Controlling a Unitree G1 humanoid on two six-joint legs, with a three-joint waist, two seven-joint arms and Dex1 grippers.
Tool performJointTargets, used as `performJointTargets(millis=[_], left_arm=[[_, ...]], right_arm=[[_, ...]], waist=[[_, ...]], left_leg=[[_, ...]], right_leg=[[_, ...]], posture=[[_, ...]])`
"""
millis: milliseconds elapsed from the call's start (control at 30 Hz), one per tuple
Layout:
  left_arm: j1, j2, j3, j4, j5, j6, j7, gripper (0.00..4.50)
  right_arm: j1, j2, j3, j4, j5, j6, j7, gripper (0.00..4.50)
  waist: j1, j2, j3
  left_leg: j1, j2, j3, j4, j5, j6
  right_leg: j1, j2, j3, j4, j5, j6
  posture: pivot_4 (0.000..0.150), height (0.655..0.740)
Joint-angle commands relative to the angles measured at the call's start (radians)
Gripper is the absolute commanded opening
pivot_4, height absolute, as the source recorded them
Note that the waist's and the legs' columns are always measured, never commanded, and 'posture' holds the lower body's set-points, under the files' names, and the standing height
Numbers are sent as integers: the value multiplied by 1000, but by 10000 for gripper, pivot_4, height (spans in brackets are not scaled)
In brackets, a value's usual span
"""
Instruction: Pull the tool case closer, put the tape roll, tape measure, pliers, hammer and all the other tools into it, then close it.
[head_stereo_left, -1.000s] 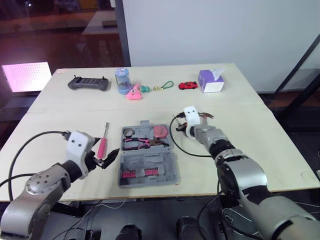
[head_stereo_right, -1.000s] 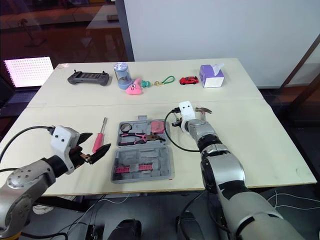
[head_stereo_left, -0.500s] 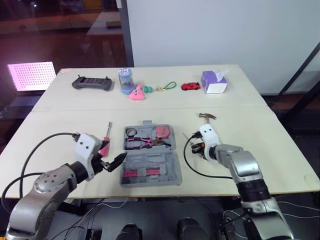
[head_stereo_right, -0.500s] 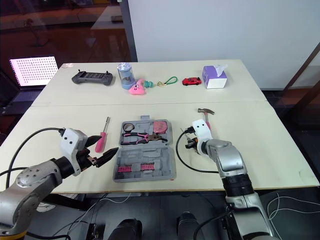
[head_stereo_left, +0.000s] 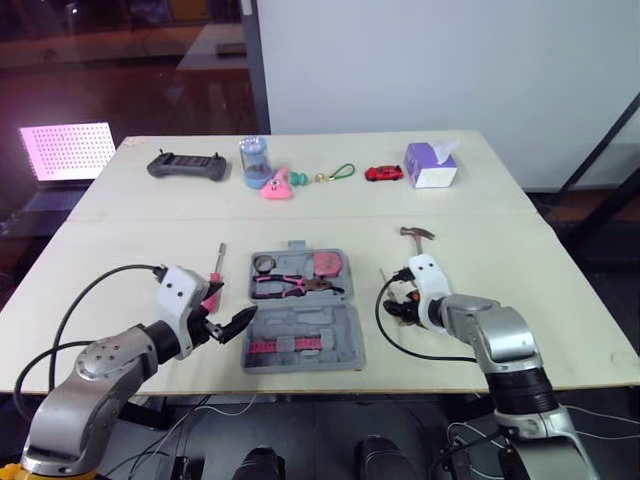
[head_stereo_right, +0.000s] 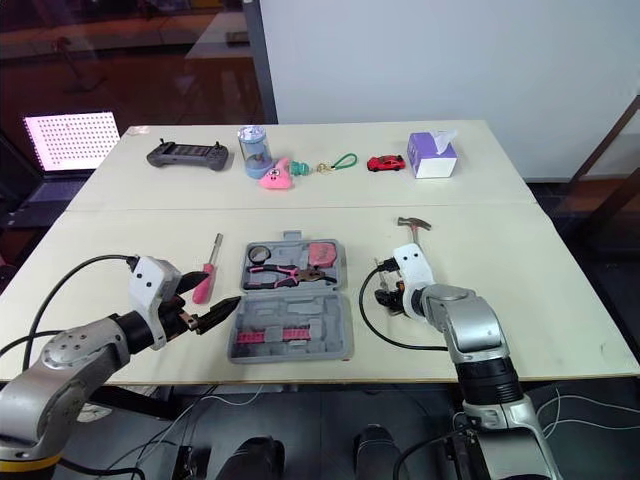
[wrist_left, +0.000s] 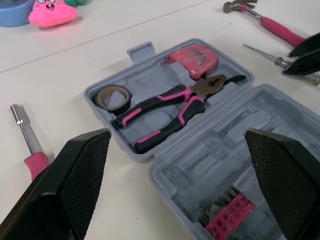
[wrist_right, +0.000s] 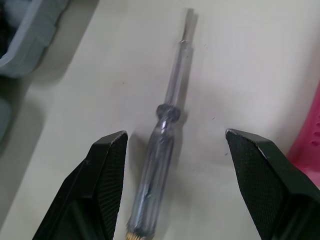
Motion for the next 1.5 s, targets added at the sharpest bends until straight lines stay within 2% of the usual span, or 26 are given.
performJointTargets(millis=[33,233,333,400,433,500,733,900,1067,1267,1367,1500], left_arm=[[-4,-3,-3,-14,7,-23,-2,45000],[-4,-5,-3,-12,14,-25,-2,45000],[-4,-5,-5,-11,16,-25,-1,45000],[-3,-5,-5,-11,17,-27,-2,45000],[-2,-6,-6,-10,18,-27,-3,45000],[1,-6,-8,-10,19,-29,-6,45000],[3,-11,-21,-3,19,-40,-18,45000],[-2,-14,-39,8,27,-46,-23,45000],[-14,-15,-44,22,35,-49,-30,45000],[-10,-17,-47,26,40,-58,-30,45000],[-6,-18,-45,24,41,-62,-32,45000],[7,-16,-30,19,38,-78,-41,45000]], right_arm=[[-18,17,0,36,0,-24,-25,33257],[-23,41,-4,71,9,-35,-50,33257],[-11,56,-5,61,16,-25,-58,24476],[-1,64,-3,42,21,-11,-63,14872],[5,68,-3,30,25,-3,-64,11809],[21,72,0,-5,29,21,-68,1260],[92,128,-36,-200,60,191,-119,524],[96,222,-115,-235,67,273,-188,524],[91,249,-154,-233,62,289,-230,524],[62,242,-207,-274,102,351,-221,28730],[29,159,-187,-302,157,404,-151,44470],[-56,-53,-95,-293,249,391,14,44470]], waist=[[0,0,0],[-1,-1,-1],[-1,-1,-1],[-1,-1,-1],[-1,-1,-1],[-1,-1,-1],[0,-1,-1],[1,-1,-1],[1,-1,-1],[3,-1,-1],[4,-1,-1],[1,0,0]], left_leg=[[0,0,0,0,0,0],[0,0,0,0,0,0],[0,0,0,0,0,0],[0,0,0,0,0,0],[0,0,0,0,0,0],[0,0,0,0,0,0],[0,0,-1,0,0,0],[0,0,-1,0,0,0],[0,0,-1,0,0,0],[0,0,-1,0,0,0],[0,0,-1,0,0,0],[-1,0,0,0,0,0]], right_leg=[[0,0,0,0,0,0],[0,0,0,0,0,0],[0,0,0,0,0,0],[0,0,0,0,0,0],[0,0,0,0,0,0],[0,0,0,0,0,0],[0,0,0,0,0,0],[0,0,0,0,0,0],[0,0,0,0,0,0],[0,0,0,0,0,0],[0,0,0,0,0,0],[0,0,0,0,0,0]], posture=[[1500,7400],[1500,7400],[1500,7400],[1500,7400],[1500,7400],[1500,7400],[1500,7400],[1500,7400],[1500,7400],[1500,7400],[1500,7400],[1500,7400]])
